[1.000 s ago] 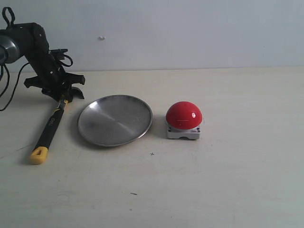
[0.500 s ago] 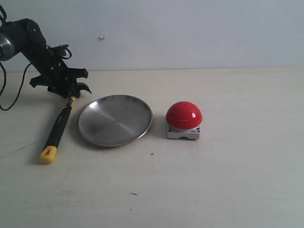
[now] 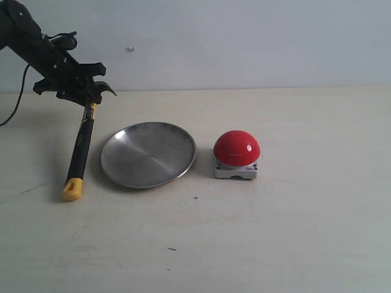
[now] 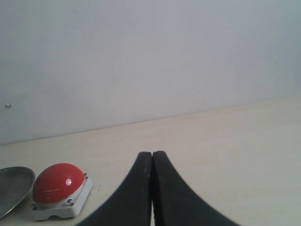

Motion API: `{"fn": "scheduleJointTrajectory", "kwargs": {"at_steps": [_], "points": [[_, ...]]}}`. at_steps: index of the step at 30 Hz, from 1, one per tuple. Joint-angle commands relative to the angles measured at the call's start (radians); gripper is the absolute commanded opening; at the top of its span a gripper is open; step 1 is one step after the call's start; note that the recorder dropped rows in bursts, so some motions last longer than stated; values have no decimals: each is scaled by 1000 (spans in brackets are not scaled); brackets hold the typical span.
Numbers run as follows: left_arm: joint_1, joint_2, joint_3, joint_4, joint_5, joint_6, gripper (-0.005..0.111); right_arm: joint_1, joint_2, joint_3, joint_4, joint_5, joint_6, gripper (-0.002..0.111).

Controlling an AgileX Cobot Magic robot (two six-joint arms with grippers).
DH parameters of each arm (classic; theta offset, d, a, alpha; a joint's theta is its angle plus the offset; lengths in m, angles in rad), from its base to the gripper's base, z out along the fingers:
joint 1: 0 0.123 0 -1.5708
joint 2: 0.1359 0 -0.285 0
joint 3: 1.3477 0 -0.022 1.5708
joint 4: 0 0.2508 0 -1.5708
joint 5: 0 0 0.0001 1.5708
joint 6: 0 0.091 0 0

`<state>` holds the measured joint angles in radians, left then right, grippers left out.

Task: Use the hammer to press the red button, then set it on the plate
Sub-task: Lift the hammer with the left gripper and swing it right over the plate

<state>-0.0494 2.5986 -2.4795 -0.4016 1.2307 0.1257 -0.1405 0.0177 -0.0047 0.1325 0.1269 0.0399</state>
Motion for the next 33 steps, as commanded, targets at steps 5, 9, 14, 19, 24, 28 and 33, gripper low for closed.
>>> {"fn": "scheduleJointTrajectory", "kwargs": {"at_steps": [5, 9, 14, 19, 24, 28, 33], "points": [[46, -82, 99, -84, -10, 64, 0, 1, -5, 5, -7, -3, -1, 0], [84, -134, 193, -117, -10, 114, 0, 1, -5, 5, -7, -3, -1, 0], [104, -180, 277, -174, -10, 171, 0, 1, -5, 5, -7, -1, -1, 0], [108, -236, 394, -223, -10, 236, 0, 1, -5, 5, -7, -1, -1, 0], [110, -325, 526, -308, -10, 303, 0, 1, -5, 5, -7, -1, -1, 0], [110, -399, 677, -516, -10, 441, 0, 1, -5, 5, -7, -1, -1, 0], [87, -469, 866, -773, -10, 624, 0, 1, -5, 5, -7, -1, -1, 0]]}}
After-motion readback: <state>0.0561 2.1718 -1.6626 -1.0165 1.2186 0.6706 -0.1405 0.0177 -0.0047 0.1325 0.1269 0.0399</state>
